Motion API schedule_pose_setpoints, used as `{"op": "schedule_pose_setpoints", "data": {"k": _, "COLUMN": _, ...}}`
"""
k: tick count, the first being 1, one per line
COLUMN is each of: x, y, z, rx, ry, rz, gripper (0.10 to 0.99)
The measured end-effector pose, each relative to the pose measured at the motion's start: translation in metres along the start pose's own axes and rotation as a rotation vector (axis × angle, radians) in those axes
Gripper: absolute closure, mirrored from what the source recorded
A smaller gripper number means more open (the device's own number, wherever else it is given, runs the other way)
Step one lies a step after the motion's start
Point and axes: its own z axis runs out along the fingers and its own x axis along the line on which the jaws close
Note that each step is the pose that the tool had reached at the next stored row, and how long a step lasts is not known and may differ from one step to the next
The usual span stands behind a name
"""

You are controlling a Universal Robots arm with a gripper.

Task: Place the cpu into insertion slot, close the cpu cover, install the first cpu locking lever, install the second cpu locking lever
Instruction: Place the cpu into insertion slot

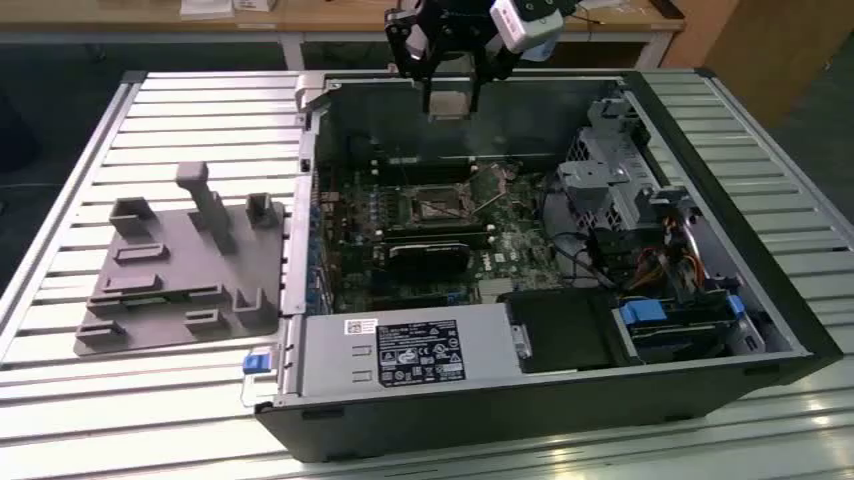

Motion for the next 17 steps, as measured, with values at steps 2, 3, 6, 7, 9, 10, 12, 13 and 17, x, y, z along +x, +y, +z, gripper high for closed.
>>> {"op": "schedule_pose_setpoints", "data": {"k": 2, "x": 0.0, "y": 0.0, "z": 0.0, "rx": 0.0, "ry": 0.0, "rz": 0.0, "gripper": 0.553}}
{"op": "schedule_pose_setpoints", "data": {"k": 3, "x": 0.0, "y": 0.0, "z": 0.0, "rx": 0.0, "ry": 0.0, "rz": 0.0, "gripper": 0.553}}
{"op": "schedule_pose_setpoints", "data": {"k": 6, "x": 0.0, "y": 0.0, "z": 0.0003, "rx": 0.0, "ry": 0.0001, "rz": 0.0, "gripper": 0.553}}
{"op": "schedule_pose_setpoints", "data": {"k": 7, "x": 0.0, "y": 0.0, "z": 0.0007, "rx": 0.0, "ry": 0.0, "rz": 0.0, "gripper": 0.553}}
{"op": "schedule_pose_setpoints", "data": {"k": 9, "x": -0.0001, "y": -0.0002, "z": 0.0021, "rx": 0.0, "ry": 0.0, "rz": 0.0, "gripper": 0.553}}
{"op": "schedule_pose_setpoints", "data": {"k": 10, "x": -0.0001, "y": -0.0003, "z": 0.0029, "rx": 0.0, "ry": 0.0, "rz": 0.0, "gripper": 0.553}}
{"op": "schedule_pose_setpoints", "data": {"k": 12, "x": -0.0001, "y": -0.0004, "z": 0.0045, "rx": 0.0, "ry": 0.0, "rz": 0.0, "gripper": 0.553}}
{"op": "schedule_pose_setpoints", "data": {"k": 13, "x": -0.0001, "y": -0.0005, "z": 0.0054, "rx": 0.001, "ry": 0.0001, "rz": 0.0, "gripper": 0.553}}
{"op": "schedule_pose_setpoints", "data": {"k": 17, "x": -0.0002, "y": -0.0009, "z": 0.0096, "rx": 0.002, "ry": 0.0, "rz": 0.0, "gripper": 0.553}}
